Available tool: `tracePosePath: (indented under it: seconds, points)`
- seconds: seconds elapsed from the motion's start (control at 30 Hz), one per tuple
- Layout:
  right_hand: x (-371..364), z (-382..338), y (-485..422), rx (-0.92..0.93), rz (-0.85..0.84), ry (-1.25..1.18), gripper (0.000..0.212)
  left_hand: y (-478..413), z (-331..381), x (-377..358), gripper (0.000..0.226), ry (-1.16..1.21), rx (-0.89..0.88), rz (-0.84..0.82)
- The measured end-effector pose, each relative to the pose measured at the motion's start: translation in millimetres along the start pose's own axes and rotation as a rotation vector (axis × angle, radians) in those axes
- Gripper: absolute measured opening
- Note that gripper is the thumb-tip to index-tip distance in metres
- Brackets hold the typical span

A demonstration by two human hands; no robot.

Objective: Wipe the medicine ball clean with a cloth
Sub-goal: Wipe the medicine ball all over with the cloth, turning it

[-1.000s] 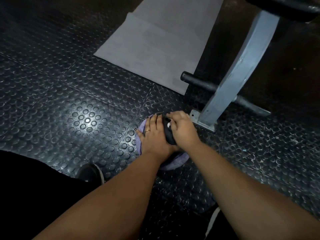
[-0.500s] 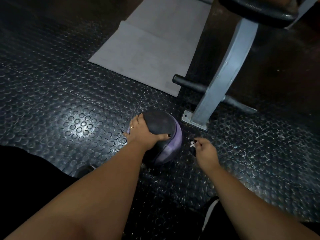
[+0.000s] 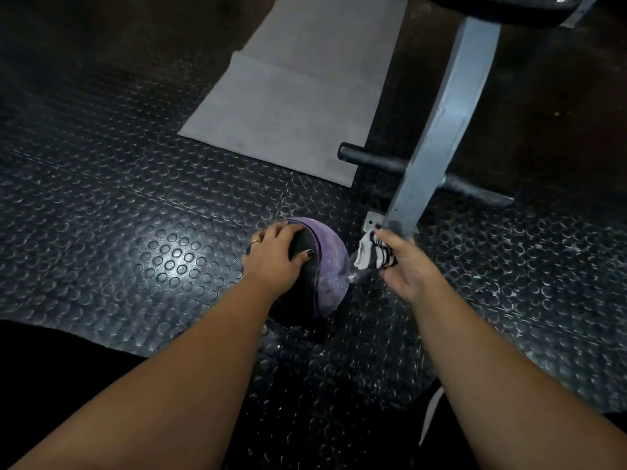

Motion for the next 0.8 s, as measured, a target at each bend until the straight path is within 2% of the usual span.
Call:
tracePosePath:
  seconds: [0.07, 0.17, 0.23, 0.3, 0.37, 0.4, 0.47, 0.53, 0.57, 0.7, 0.8]
  points:
    - [-0.6, -0.6, -3.1, 0.052, 0.072, 0.095, 0.053, 0.4, -2.0, 6.4, 0.061, 0.086, 0.042, 0.032]
    - [-0.8, -11.0, -2.2, 0.21, 0.179, 0.414, 0.046, 6.7, -5.3, 7.0, 0.059, 0.126, 0.039, 0.066]
    - [-3.7, -17.9, -0.4, 0.32, 0.201, 0.573, 0.037, 13.4, -6.6, 1.6, 0.047, 0.125, 0.009, 0.111]
    - [-7.0, -22.0, 0.8, 0.399, 0.206, 0.638, 0.028, 20.0, -5.2, -6.1, 0.027, 0.137, -0.029, 0.172]
    - [-10.8, -24.2, 2.6, 0.455, 0.219, 0.667, 0.023, 27.6, -2.0, -15.5, 0.016, 0.145, -0.016, 0.243]
    - [-12.6, -25.1, 3.7, 0.484, 0.229, 0.671, 0.023, 32.2, -2.3, -18.8, 0.016, 0.172, 0.044, 0.305]
    - [-16.0, -26.7, 6.3, 0.554, 0.242, 0.692, 0.022, 43.7, -8.4, -25.2, 0.021, 0.322, 0.328, 0.406]
    - [-20.7, -27.8, 10.2, 0.633, 0.243, 0.749, 0.023, 53.1, -12.5, -37.6, 0.03, 0.496, 0.597, 0.406]
    - [-21.6, -27.3, 11.6, 0.674, 0.239, 0.785, 0.024, 55.3, -10.5, -44.5, 0.034, 0.551, 0.659, 0.39]
    - [-28.1, -23.7, 16.1, 0.785, 0.167, 0.949, 0.031, 66.0, 0.4, -65.5, 0.041, 0.676, 0.785, 0.376]
    - [-34.5, -16.9, 16.2, 0.742, 0.058, 1.097, 0.031, 79.7, 3.7, -75.5, 0.047, 0.626, 0.668, 0.431]
Point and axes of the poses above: each hand's wrist, its own y-axis away from the middle knuckle, its own x-axis out of the back of the hand, z = x × y, the point moved 4 cm from there along -y, towards the middle knuckle, and after that the axes turned 9 degrees about x, right-handed, at the moved point
